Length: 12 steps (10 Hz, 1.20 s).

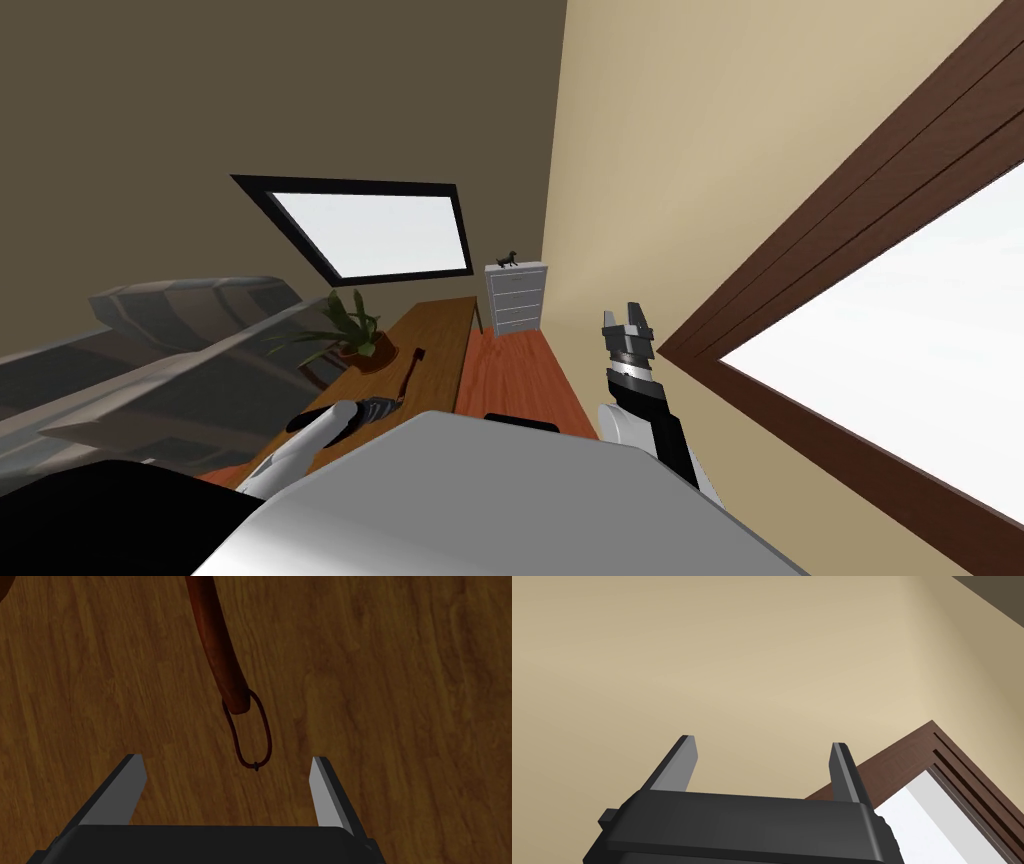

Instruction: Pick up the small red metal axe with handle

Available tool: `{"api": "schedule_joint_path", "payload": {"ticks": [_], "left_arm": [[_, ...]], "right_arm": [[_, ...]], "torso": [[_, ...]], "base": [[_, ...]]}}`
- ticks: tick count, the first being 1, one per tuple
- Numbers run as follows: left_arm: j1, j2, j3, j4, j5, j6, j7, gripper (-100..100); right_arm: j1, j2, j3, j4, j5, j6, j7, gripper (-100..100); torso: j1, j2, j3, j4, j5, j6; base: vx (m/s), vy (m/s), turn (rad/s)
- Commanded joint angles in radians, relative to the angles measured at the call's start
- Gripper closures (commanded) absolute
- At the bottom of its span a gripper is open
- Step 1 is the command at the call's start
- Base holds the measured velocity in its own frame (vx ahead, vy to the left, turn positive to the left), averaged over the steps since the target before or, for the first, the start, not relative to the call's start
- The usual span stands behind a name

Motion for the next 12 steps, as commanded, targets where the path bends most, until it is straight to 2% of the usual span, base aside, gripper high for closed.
{"api": "schedule_joint_path", "payload": {"ticks": [1,2,4,5,7,8,12], "left_arm": [[-0.021,0.011,0.035,0.05,0.018,0.037,-0.006,-100],[-0.021,0.011,0.035,0.062,0.018,0.037,-0.006,-100],[-0.048,0.03,0.091,0.13,0.043,0.097,-0.012,-100],[-0.048,0.03,0.091,0.143,0.043,0.097,-0.012,-100],[-0.073,0.046,0.137,0.202,0.062,0.145,-0.019,-100],[-0.073,0.046,0.137,0.21,0.062,0.145,-0.019,-100],[-0.104,0.066,0.194,0.291,0.083,0.204,-0.031,-100]], "right_arm": [[0.0,0.0,0.0,0.0,0.0,0.0,0.0,0],[0.0,0.0,0.0,0.0,0.0,0.0,0.0,0],[0.0,0.0,0.0,0.0,0.0,0.0,0.0,0],[0.0,0.0,0.0,0.0,0.0,0.0,0.0,0],[0.0,0.0,0.0,0.0,0.0,0.0,0.0,0],[0.0,0.0,0.0,0.0,0.0,0.0,0.0,0],[0.0,0.0,0.0,0.0,0.0,0.0,0.0,0]], "torso": [[0.0,0.0,0.0,0.0,0.0,0.0],[0.001,0.0,0.0,0.0,0.0,0.0],[0.002,-0.001,0.0,0.0,0.0,0.0],[0.004,-0.004,-0.002,-0.001,0.001,0.0],[0.002,-0.002,-0.001,0.0,0.001,0.0],[0.002,-0.004,-0.002,-0.001,0.001,0.0],[0.003,0.003,0.001,0.0,0.001,0.0]], "base": [[0.131,-0.004,0.033],[0.12,0.005,0.015],[0.183,0.029,0.032],[0.179,0.024,0.015],[0.178,0.018,0.036],[0.13,0.015,0.009],[0.094,0.021,0.048]]}}
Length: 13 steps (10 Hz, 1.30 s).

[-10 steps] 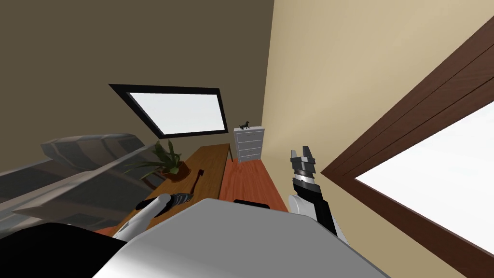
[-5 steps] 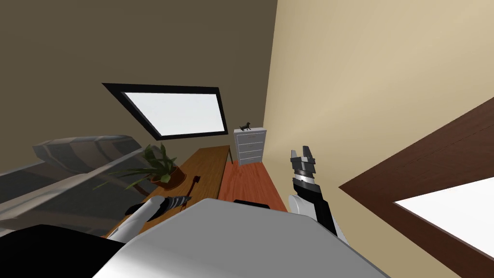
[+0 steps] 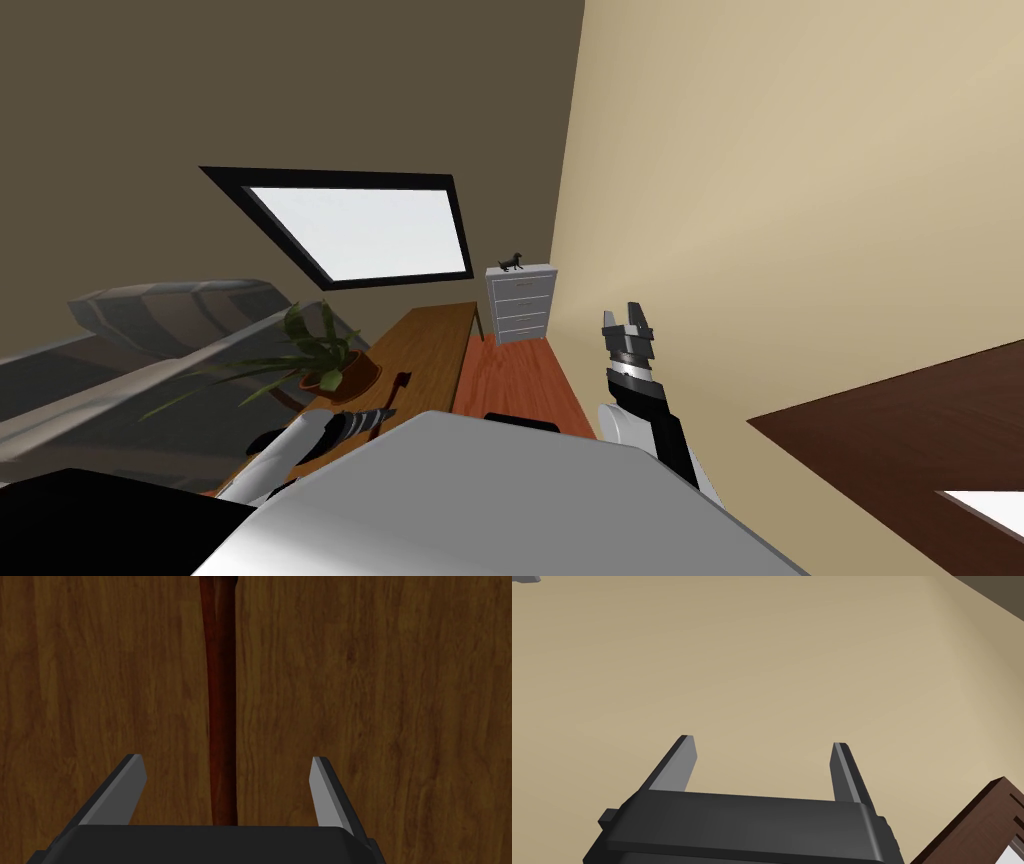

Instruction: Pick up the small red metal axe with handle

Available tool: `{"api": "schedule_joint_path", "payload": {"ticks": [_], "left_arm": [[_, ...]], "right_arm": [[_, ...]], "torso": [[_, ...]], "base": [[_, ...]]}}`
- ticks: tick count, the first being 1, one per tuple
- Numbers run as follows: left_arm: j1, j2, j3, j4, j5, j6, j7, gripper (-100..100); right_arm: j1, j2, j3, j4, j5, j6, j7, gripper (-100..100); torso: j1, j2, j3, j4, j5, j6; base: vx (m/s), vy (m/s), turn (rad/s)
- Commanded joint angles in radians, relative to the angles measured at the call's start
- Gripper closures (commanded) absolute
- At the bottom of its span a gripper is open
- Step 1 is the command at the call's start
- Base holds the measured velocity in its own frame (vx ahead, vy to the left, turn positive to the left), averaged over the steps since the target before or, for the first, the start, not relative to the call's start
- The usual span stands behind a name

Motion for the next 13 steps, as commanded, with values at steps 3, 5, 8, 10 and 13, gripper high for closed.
{"api": "schedule_joint_path", "payload": {"ticks": [3,5,8,10,13], "left_arm": [[0.015,0.002,-0.035,0.006,0.038,-0.026,0.01,-100],[0.03,0.004,-0.072,0.011,0.077,-0.055,0.019,-100],[0.052,0.007,-0.126,0.018,0.134,-0.099,0.033,-100],[0.067,0.009,-0.163,0.023,0.172,-0.127,0.043,-100],[0.074,0.008,-0.172,0.017,0.179,-0.133,0.05,100]], "right_arm": [[0.0,0.0,0.0,0.0,0.0,0.0,0.0,0],[0.0,0.0,0.0,0.0,0.0,0.0,0.0,0],[0.0,0.0,0.0,0.0,0.0,0.0,0.0,0],[0.0,0.0,0.0,0.0,0.0,0.0,0.0,0],[0.0,0.0,0.0,0.0,0.0,0.0,0.0,0]], "torso": [[0.0,0.004,0.003,0.001,0.0,0.0],[-0.001,0.007,0.004,0.002,0.0,0.0],[-0.001,0.007,0.004,0.002,0.0,0.0],[-0.001,0.007,0.004,0.002,0.0,0.0],[0.0,0.007,0.004,0.002,0.0,0.0]], "base": [[0.006,0.0,-0.024],[-0.027,-0.001,-0.089],[-0.023,-0.001,-0.075],[-0.017,-0.001,-0.055],[-0.013,-0.001,-0.038]]}}
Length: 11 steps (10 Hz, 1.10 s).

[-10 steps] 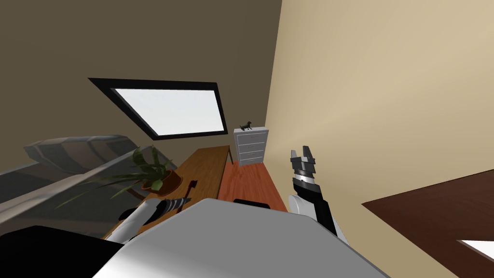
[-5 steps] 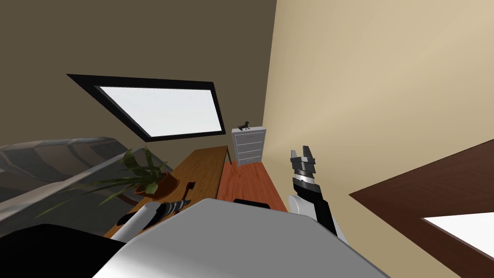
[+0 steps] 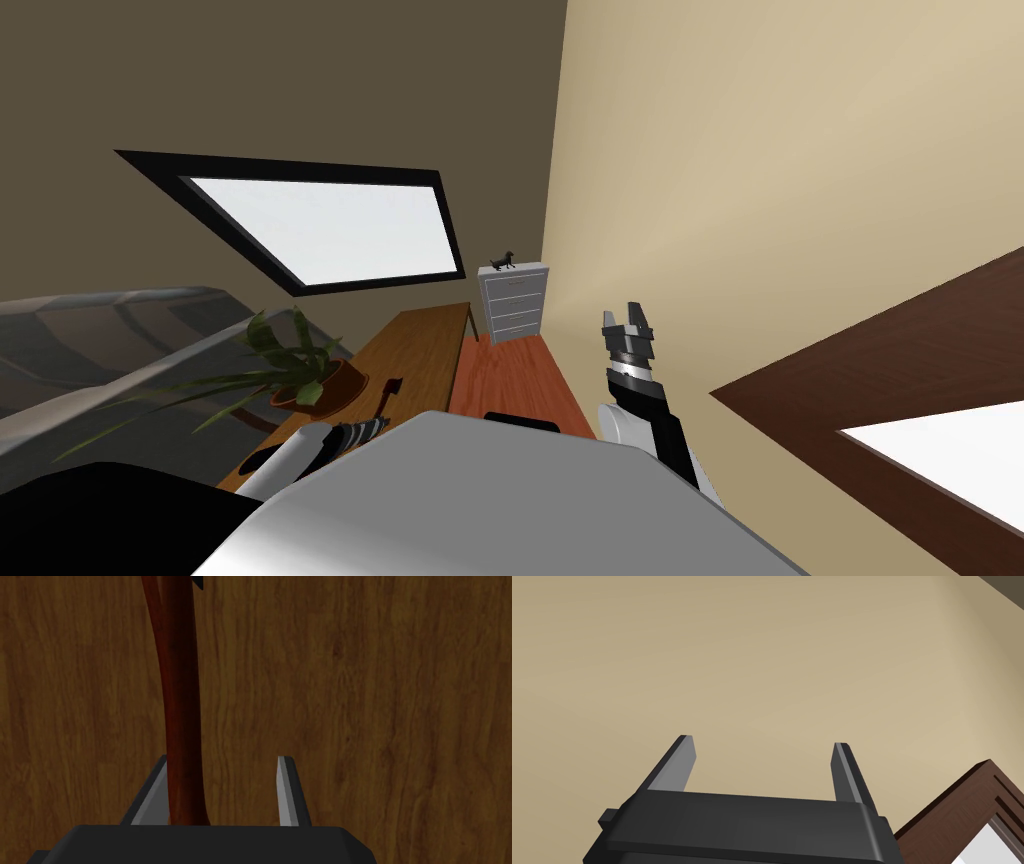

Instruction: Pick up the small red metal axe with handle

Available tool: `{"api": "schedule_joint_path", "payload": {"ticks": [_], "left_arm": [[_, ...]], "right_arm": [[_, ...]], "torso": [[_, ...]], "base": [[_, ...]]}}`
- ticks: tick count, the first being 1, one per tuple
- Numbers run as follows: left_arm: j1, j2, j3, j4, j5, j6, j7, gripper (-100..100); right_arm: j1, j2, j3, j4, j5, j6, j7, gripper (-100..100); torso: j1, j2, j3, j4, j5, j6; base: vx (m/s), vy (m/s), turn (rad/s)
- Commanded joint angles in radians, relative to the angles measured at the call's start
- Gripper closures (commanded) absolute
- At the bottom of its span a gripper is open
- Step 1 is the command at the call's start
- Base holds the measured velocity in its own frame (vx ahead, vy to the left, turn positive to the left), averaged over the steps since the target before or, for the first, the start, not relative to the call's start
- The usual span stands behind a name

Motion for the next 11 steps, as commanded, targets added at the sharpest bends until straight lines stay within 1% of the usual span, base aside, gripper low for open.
{"api": "schedule_joint_path", "payload": {"ticks": [1,4,5,6,11], "left_arm": [[0.0,0.0,0.0,0.0,0.0,0.0,0.0,100],[0.0,0.0,0.0,0.0,0.0,0.001,0.0,100],[0.0,-0.001,0.0,0.0,0.0,0.001,0.0,0],[-0.022,-0.002,0.045,0.001,-0.045,0.034,-0.016,100],[-0.059,-0.007,0.136,-0.011,-0.14,0.107,-0.04,100]], "right_arm": [[0.0,0.0,0.0,0.0,0.0,0.0,0.0,0],[0.0,0.0,0.0,0.0,0.0,0.0,0.0,0],[0.0,0.0,0.0,0.0,0.0,0.0,0.0,0],[0.0,0.0,0.0,0.0,0.0,0.0,0.0,0],[0.0,0.0,0.0,0.0,0.0,0.0,0.0,0]], "torso": [[0.0,0.0,0.0,0.0,0.0,0.0],[0.001,-0.001,-0.001,0.0,0.0,0.0],[0.001,-0.001,-0.001,0.0,0.0,0.0],[0.001,-0.001,-0.001,0.0,0.0,0.0],[0.001,-0.002,-0.001,0.0,0.0,0.0]], "base": [[0.0,0.0,0.0],[0.0,-0.002,-0.002],[0.0,0.0,0.0],[0.038,0.016,0.122],[0.026,0.001,0.086]]}}
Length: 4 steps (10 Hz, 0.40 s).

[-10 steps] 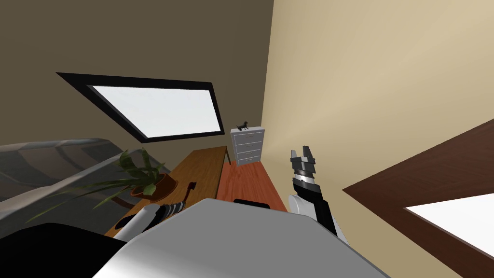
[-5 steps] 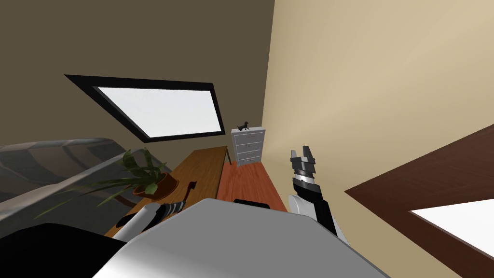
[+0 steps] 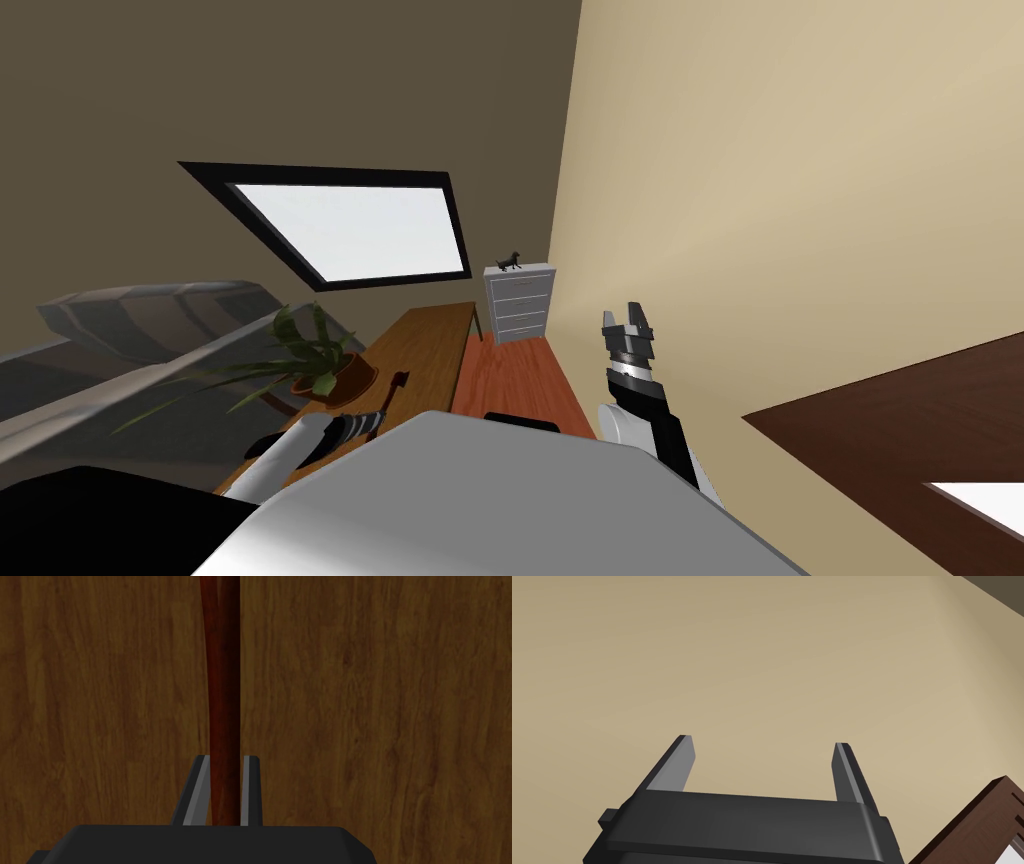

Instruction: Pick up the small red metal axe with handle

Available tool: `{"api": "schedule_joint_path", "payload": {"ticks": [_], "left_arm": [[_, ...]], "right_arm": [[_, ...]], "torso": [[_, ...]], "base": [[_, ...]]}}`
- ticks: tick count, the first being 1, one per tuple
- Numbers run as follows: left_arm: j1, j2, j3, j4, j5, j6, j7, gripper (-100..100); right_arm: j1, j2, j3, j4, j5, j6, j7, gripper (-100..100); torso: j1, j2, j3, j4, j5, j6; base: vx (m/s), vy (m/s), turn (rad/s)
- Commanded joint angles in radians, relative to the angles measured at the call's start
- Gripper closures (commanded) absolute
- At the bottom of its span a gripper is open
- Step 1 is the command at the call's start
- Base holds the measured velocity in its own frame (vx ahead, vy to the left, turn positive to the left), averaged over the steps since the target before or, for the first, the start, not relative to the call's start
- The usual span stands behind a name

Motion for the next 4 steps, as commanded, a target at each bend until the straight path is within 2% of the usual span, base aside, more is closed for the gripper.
{"api": "schedule_joint_path", "payload": {"ticks": [1,2,3,4], "left_arm": [[-0.018,0.001,0.031,0.009,-0.028,0.023,-0.018,100],[-0.025,0.0,0.049,0.007,-0.047,0.038,-0.022,100],[-0.02,0.0,0.038,0.009,-0.034,0.026,-0.02,100],[-0.021,0.0,0.04,0.009,-0.036,0.029,-0.022,0]], "right_arm": [[0.0,0.0,0.0,0.0,0.0,0.0,0.0,0],[0.0,0.0,0.0,0.0,0.0,0.0,0.0,0],[0.0,0.0,0.0,0.0,0.0,0.0,0.0,0],[0.0,0.0,0.0,0.0,0.0,0.0,0.0,0]], "torso": [[0.0,0.0,0.0,0.0,0.0,0.0],[0.0,0.0,0.0,0.0,0.0,0.0],[0.0,0.0,0.0,0.0,0.0,0.0],[0.0,0.001,0.0,0.0,0.0,0.0]], "base": [[0.021,0.001,0.07],[0.017,0.0,0.077],[0.007,0.0,0.015],[0.0,0.0,0.0]]}}
